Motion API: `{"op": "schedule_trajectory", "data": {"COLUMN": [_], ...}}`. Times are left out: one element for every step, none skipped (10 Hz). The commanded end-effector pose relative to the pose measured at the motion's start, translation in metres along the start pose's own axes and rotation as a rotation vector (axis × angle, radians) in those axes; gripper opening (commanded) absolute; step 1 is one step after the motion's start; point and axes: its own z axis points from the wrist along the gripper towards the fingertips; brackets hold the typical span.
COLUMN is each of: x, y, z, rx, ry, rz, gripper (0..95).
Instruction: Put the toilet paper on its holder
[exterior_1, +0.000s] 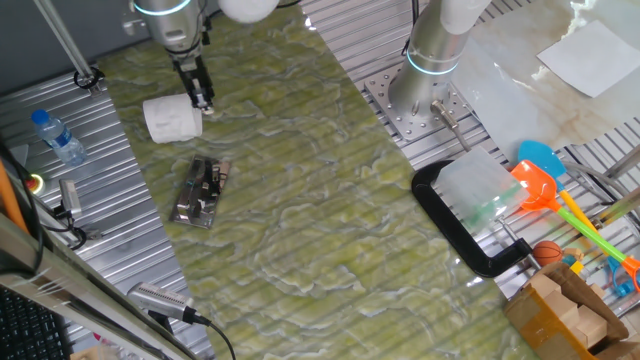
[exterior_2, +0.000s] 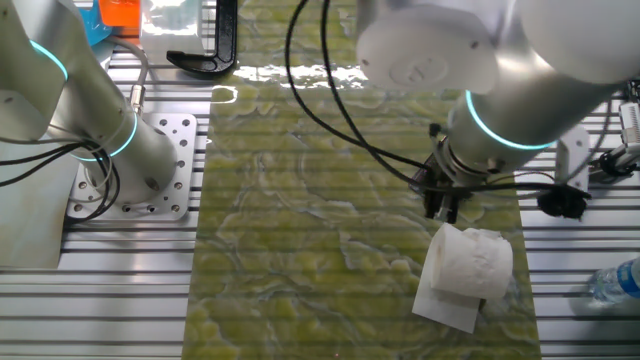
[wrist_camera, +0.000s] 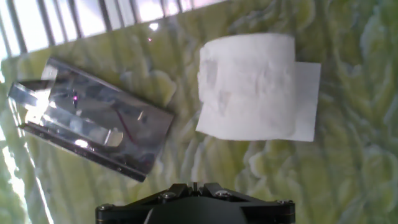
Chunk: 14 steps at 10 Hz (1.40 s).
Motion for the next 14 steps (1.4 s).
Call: {"op": "schedule_trajectory", "data": {"x": [0.000,-0.001,0.000,0.001,0.002,0.002,0.002,0.002,0.006,0.007,0.008,0.007,0.007,0.005], "y": [-0.004,-0.008,-0.011,-0.015,-0.016,-0.016,-0.016,-0.016,-0.018,-0.019,-0.019,-0.018,-0.018,-0.017], "z": [0.002,0.002,0.000,0.000,-0.001,-0.001,-0.001,-0.001,0.001,0.002,0.002,0.002,0.002,0.002], "rx": [0.047,0.047,0.033,0.029,0.010,-0.005,-0.030,-0.039,-0.040,-0.040,-0.026,0.000,0.014,0.032], "ry": [-0.027,-0.034,-0.043,-0.040,-0.033,-0.029,-0.023,-0.022,-0.053,-0.053,-0.052,-0.058,-0.062,-0.068], "rz": [-0.006,-0.006,-0.007,-0.007,-0.011,-0.018,-0.019,-0.032,-0.009,-0.008,-0.013,-0.030,-0.036,-0.058], "gripper": [0.0,0.0,0.0,0.0,0.0,0.0,0.0,0.0,0.0,0.0,0.0,0.0,0.0,0.0]}}
